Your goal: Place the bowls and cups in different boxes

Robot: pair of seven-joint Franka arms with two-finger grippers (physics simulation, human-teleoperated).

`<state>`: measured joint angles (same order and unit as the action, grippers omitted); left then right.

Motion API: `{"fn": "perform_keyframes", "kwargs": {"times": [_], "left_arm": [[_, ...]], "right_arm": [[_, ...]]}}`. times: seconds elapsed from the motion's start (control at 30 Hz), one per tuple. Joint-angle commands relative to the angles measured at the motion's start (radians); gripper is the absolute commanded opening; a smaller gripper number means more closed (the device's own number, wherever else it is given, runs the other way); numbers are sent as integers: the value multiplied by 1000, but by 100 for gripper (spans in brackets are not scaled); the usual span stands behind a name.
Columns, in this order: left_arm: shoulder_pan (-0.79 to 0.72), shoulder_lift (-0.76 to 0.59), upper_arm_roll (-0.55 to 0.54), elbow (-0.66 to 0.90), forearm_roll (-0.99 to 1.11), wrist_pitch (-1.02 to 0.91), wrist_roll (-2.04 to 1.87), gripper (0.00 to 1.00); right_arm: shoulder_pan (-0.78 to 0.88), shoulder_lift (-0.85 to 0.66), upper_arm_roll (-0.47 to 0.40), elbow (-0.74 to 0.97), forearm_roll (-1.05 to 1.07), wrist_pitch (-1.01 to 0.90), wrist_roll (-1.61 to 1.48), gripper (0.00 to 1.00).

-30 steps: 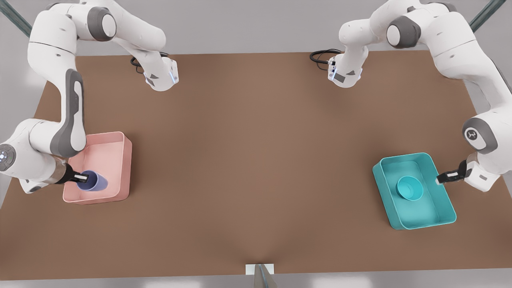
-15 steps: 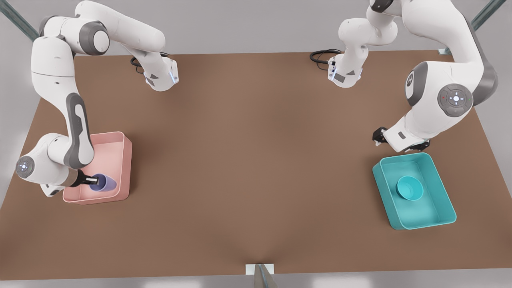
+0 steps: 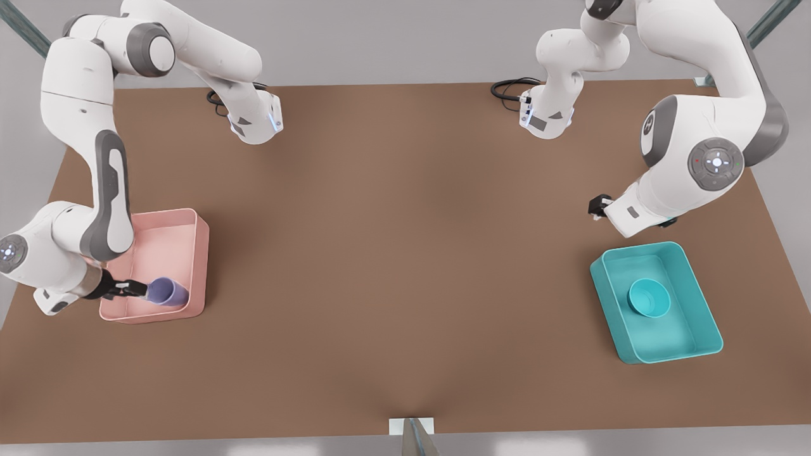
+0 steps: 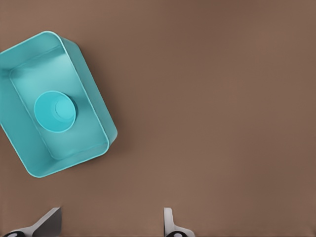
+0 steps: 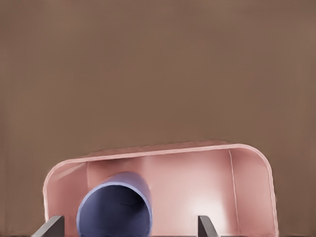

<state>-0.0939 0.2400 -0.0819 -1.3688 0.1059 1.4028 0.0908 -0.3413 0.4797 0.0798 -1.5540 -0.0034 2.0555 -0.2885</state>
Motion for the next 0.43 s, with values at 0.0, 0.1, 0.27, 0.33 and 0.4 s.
{"fn": "perform_keyframes", "kwargs": {"times": [0.0, 0.1, 0.27, 0.33, 0.4], "left_arm": [[0, -1, 1, 0, 5, -15, -31, 100], [0, -1, 1, 0, 5, -16, -29, 100], [0, -1, -2, 0, 5, -22, -29, 100], [2, -2, 2, 0, 0, -28, -31, 100], [2, -1, 2, 0, -3, -31, -31, 100]], "right_arm": [[28, -38, 0, 95, 0, -408, -5, 100], [108, -27, 0, 380, -67, -767, 227, 100], [186, -302, -14, 190, -66, -798, 287, 100], [188, -320, -15, 166, -66, -770, 287, 100], [191, -319, -18, 166, -66, -770, 287, 100]]}}
